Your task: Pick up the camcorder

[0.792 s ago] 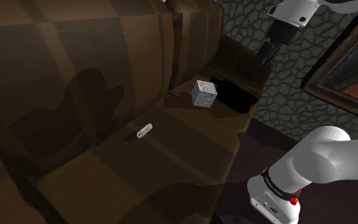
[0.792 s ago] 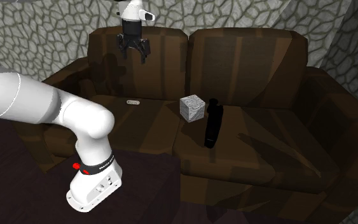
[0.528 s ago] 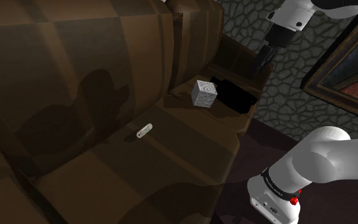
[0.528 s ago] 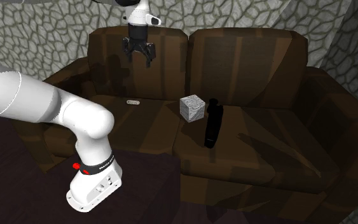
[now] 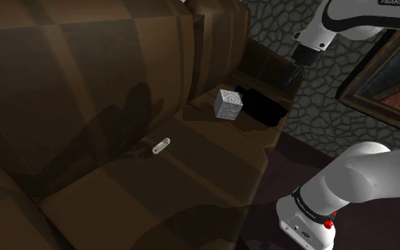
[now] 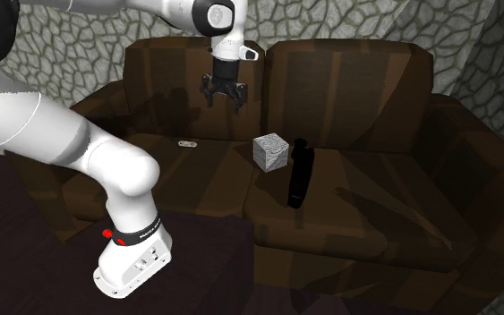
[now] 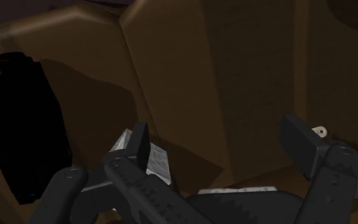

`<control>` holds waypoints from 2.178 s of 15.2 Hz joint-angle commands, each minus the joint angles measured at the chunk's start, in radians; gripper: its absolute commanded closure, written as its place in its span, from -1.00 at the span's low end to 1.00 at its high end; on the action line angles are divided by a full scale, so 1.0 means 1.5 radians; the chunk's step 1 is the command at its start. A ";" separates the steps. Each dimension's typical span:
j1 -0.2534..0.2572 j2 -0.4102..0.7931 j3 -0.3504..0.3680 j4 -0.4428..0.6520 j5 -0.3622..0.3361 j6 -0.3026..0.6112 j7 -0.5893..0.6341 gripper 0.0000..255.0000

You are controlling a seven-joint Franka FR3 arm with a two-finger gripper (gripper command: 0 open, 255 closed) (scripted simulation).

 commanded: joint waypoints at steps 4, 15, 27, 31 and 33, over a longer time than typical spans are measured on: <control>-0.018 0.073 -0.067 0.006 -0.024 0.052 -0.079 -1.00; -0.034 0.316 -0.203 0.092 0.007 0.161 -0.266 -1.00; -0.094 0.593 -0.247 0.239 0.143 0.209 -0.456 -1.00; -0.099 0.617 -0.240 0.229 0.160 0.238 -0.469 -1.00; -0.101 0.627 -0.238 0.226 0.167 0.249 -0.474 -1.00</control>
